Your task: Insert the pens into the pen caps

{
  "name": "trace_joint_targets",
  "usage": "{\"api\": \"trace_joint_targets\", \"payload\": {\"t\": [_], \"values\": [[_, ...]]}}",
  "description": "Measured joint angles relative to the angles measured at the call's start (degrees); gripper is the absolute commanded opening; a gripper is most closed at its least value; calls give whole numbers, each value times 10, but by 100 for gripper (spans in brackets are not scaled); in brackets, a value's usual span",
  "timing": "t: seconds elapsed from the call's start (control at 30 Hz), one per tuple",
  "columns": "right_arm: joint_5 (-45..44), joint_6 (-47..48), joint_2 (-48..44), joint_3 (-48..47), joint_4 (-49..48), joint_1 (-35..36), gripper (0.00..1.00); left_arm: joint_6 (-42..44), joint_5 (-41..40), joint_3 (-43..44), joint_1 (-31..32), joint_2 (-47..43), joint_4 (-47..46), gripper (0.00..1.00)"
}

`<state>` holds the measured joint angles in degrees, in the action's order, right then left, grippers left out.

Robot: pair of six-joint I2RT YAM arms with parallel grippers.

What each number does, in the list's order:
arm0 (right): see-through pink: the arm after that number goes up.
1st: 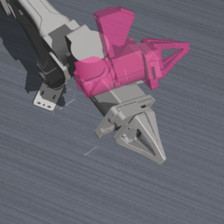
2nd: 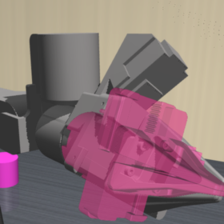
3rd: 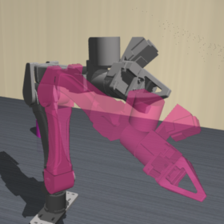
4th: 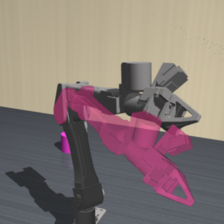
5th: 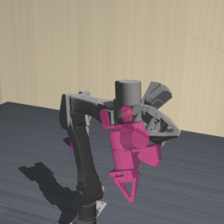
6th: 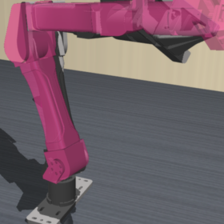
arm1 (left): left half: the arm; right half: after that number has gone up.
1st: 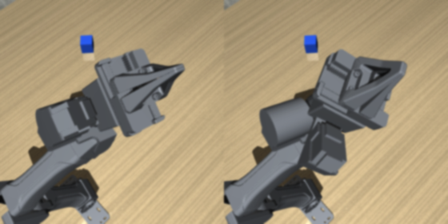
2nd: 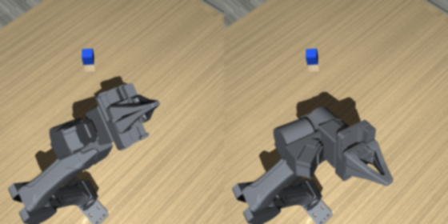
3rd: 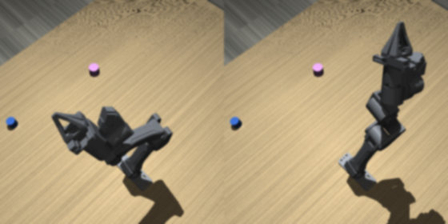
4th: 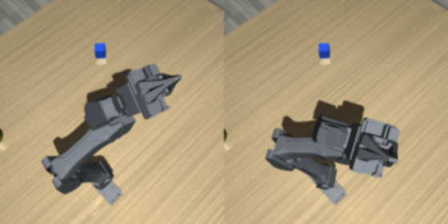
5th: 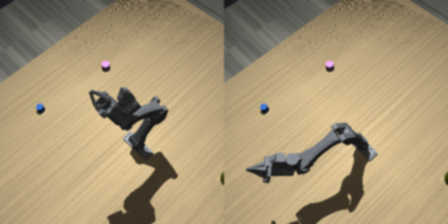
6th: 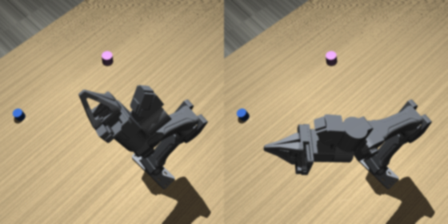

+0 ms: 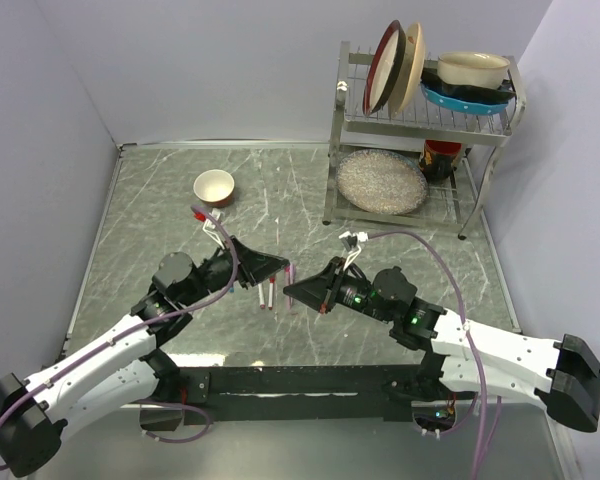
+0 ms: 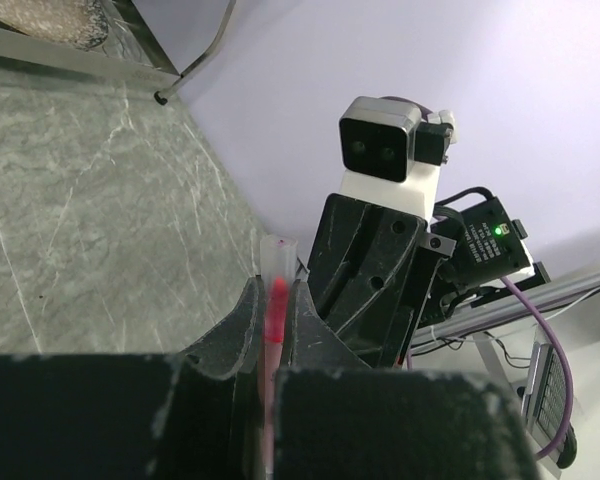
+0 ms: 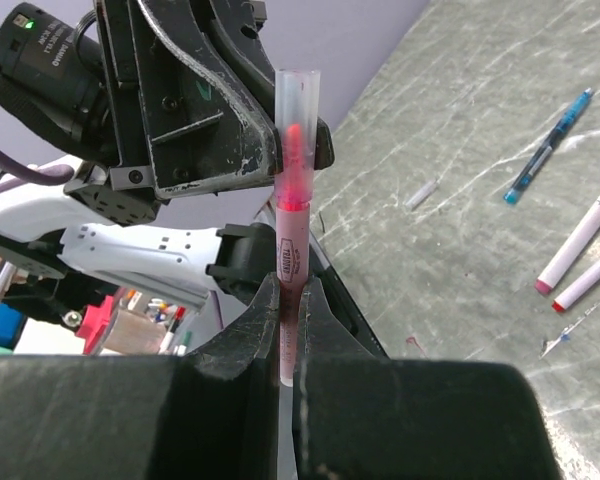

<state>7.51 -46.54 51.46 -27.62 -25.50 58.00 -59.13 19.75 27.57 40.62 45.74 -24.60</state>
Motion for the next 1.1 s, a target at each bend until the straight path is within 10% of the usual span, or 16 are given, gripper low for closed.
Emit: {"api": "trace_joint_targets", "payload": {"t": [0.23,0.4,0.63,0.8,0.97,1.1], "values": [[-4,1,3,-17,24,0,0,10,-1,-1,0,-6,-3,3],[-7,10,2,-22,35,2,0,15,-1,-2,0,-6,0,36],[-3,20,1,-27,14,-2,0,25,23,7,6,-10,51,45],[23,18,1,-19,-10,-2,0,36,34,31,6,1,64,36],[22,16,1,-12,-4,-4,1,35,66,35,6,32,34,1],[16,12,1,-10,7,-8,22,35,79,35,4,51,21,1]]}}
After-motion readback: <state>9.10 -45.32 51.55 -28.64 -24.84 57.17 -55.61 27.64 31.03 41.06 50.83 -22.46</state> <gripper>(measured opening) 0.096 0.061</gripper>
